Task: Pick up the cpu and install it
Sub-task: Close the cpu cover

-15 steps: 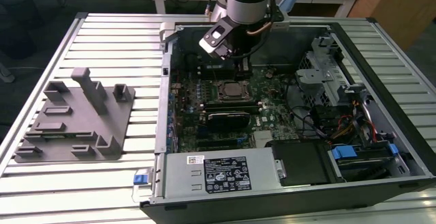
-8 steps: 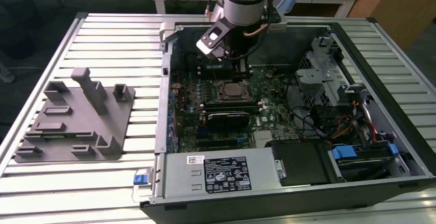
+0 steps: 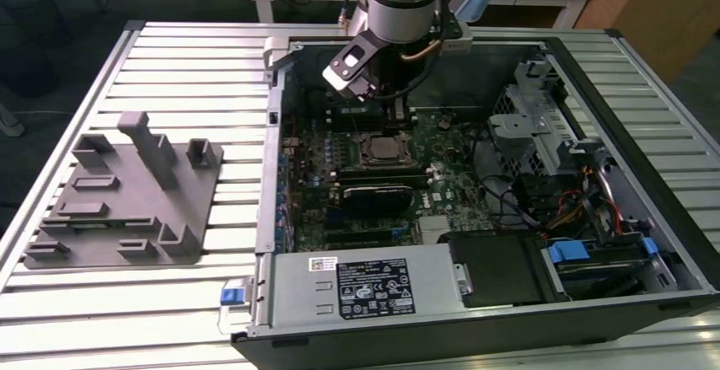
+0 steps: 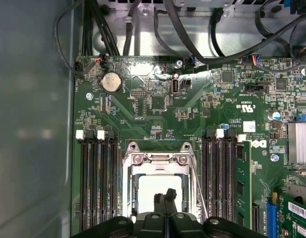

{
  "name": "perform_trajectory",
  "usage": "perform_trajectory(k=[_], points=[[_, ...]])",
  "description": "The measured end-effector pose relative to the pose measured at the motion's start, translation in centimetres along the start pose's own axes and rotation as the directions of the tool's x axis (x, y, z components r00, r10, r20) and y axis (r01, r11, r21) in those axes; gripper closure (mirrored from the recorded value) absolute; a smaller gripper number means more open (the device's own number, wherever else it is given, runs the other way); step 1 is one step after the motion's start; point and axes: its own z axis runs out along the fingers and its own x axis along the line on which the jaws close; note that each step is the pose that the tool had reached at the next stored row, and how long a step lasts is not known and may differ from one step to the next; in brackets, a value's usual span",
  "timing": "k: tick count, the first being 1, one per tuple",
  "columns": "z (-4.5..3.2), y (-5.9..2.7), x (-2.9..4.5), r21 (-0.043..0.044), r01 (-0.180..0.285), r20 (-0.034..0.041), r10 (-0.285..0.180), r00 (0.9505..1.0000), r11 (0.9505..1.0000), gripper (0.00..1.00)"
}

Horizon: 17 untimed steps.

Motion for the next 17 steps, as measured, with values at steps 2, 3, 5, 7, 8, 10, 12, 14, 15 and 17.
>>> perform_trajectory(k=[2,3,5,7,8,10,12,14,15,17], points=[[0.05,-0.03,0.0,-0.0002,0.0,-0.0002,0.0,1.0,1.0,0.89],[0.07,-0.05,0.0,-0.0001,0.0,-0.0001,0.0,1.0,1.0,0.89],[0.09,-0.07,0.0,0.0001,0.0,0.0002,0.0,1.0,1.0,0.89],[0.12,-0.12,0.0,0.0,0.0,0.0,0.0,1.0,1.0,0.89],[0.13,-0.14,0.0,0.0,0.0,0.0,0.0,1.0,1.0,0.89],[0.18,-0.19,0.0,-0.0001,0.0,-0.0001,0.0,1.0,1.0,0.89],[0.2,-0.22,0.0,0.0,0.0,0.0001,0.0,1.0,1.0,0.89],[0.21,-0.23,0.0,0.0001,0.0,0.0002,0.0,1.0,1.0,0.89],[0.21,-0.23,0.0,0.0001,0.0,0.0002,0.0,1.0,1.0,0.89],[0.22,-0.24,0.0,0.0001,0.0,0.0,0.0,1.0,1.0,0.89]])
